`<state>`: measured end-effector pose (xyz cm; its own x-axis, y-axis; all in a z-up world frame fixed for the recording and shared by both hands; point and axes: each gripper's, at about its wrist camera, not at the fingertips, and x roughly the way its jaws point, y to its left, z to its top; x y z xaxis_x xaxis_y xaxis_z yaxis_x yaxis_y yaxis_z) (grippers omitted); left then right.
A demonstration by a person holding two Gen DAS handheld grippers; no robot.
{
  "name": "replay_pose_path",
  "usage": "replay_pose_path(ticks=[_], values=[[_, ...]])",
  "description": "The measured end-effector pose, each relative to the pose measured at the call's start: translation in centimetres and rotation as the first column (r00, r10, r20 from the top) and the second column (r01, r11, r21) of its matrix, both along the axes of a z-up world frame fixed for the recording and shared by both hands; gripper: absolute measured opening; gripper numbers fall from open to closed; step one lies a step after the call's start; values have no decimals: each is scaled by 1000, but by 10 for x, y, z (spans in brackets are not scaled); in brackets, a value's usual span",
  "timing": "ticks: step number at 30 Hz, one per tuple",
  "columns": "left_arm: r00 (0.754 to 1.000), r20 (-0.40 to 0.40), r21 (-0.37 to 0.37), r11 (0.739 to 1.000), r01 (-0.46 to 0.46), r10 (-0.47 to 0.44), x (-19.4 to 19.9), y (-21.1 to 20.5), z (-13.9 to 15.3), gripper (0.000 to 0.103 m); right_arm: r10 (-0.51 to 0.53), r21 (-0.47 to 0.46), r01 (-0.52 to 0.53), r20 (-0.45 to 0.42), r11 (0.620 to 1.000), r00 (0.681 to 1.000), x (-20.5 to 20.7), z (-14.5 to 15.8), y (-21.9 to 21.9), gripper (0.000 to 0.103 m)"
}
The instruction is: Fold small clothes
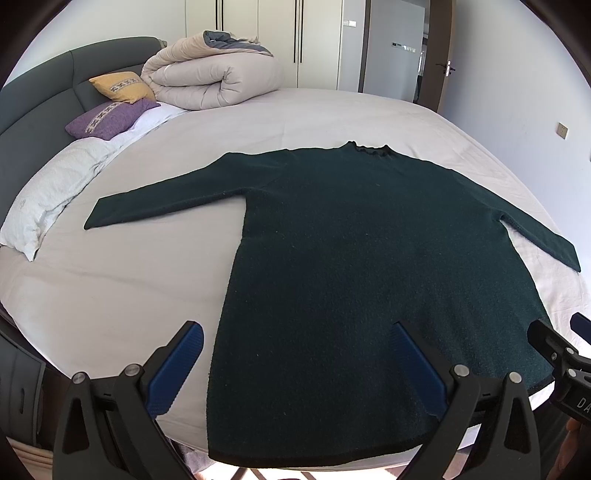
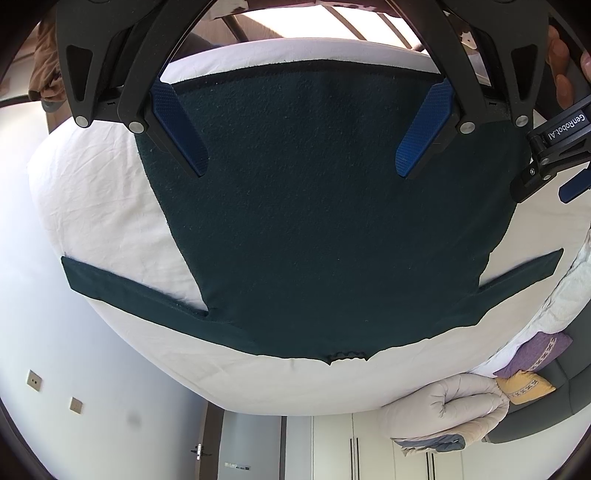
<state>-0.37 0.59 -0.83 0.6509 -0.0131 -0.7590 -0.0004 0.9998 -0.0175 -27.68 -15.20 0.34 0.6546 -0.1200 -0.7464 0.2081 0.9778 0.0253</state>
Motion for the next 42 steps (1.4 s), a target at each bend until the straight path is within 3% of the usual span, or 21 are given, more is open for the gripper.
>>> replay_pose_path(ticks=[42], values=[[1000,-6,-7,1000,-1,1,-1,-3,-1,103,3,-2,-3,-5,1000,1000,1,-5,6,103]])
